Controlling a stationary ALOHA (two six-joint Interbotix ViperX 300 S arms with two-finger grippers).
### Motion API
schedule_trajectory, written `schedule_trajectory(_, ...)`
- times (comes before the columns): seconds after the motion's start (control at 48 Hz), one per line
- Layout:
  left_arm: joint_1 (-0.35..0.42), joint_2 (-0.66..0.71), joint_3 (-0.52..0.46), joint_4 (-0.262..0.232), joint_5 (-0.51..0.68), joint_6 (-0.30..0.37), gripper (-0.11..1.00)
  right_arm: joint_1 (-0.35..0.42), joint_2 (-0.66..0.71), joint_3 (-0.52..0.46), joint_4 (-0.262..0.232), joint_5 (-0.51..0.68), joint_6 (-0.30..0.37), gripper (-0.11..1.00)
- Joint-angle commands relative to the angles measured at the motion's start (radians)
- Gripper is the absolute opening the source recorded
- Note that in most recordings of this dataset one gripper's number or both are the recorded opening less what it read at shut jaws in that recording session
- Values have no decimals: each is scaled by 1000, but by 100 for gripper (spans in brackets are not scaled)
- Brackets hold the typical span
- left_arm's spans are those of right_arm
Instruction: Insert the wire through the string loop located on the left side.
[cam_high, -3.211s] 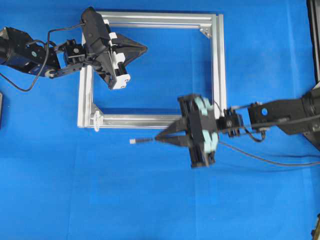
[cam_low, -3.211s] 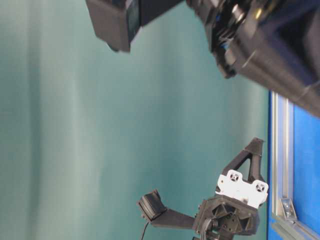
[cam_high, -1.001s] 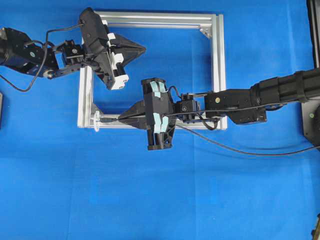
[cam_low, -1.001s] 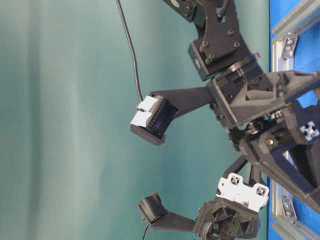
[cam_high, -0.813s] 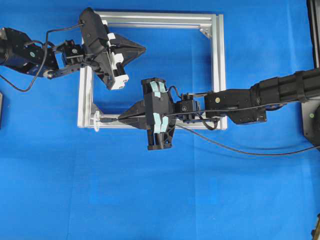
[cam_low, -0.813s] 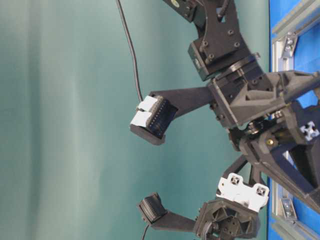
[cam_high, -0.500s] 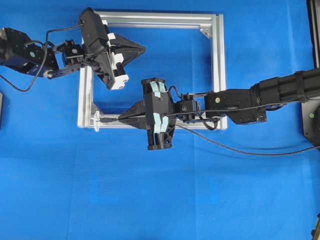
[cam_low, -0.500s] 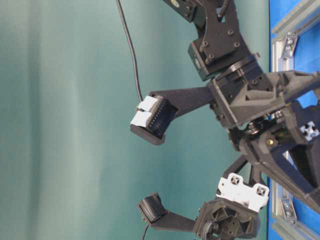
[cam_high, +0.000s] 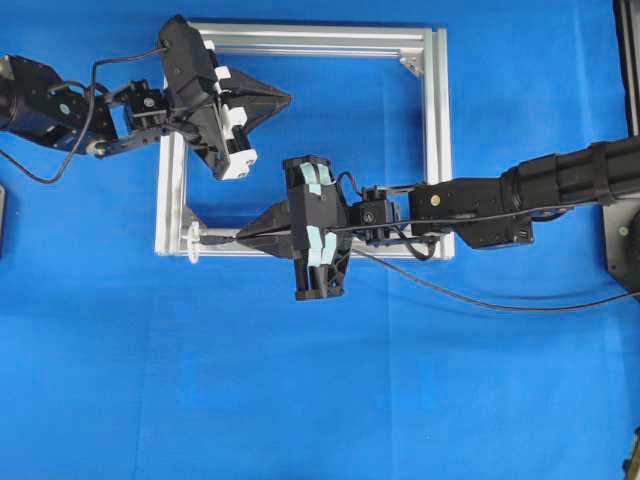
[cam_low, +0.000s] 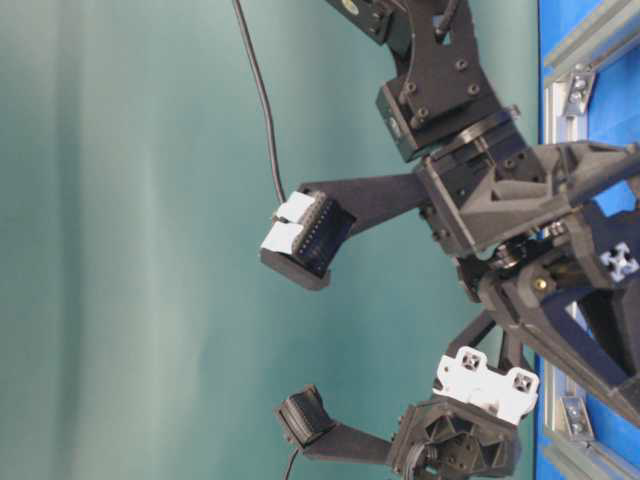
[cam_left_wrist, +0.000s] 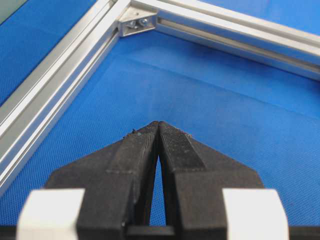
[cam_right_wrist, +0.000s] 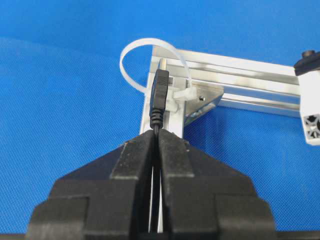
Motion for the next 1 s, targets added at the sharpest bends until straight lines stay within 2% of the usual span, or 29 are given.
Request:
schedule_trajectory(0.0, 2, -37, -8, 2, -3, 0, 0, -5, -20, -14, -2, -5, -2, 0)
schedule_trajectory(0.354, 2, -37, -9, 3, -5, 0, 0, -5, -6, -34, -2, -8, -2, 0)
schedule_trajectory(0.771, 2, -38, -6, 3, -3, 0, 0, -3, 120, -193, -2, -5, -2, 0)
schedule_trajectory(0.98, 2, -38, -6, 5, -3, 0, 0, -3, 147, -229, -2, -5, -2, 0)
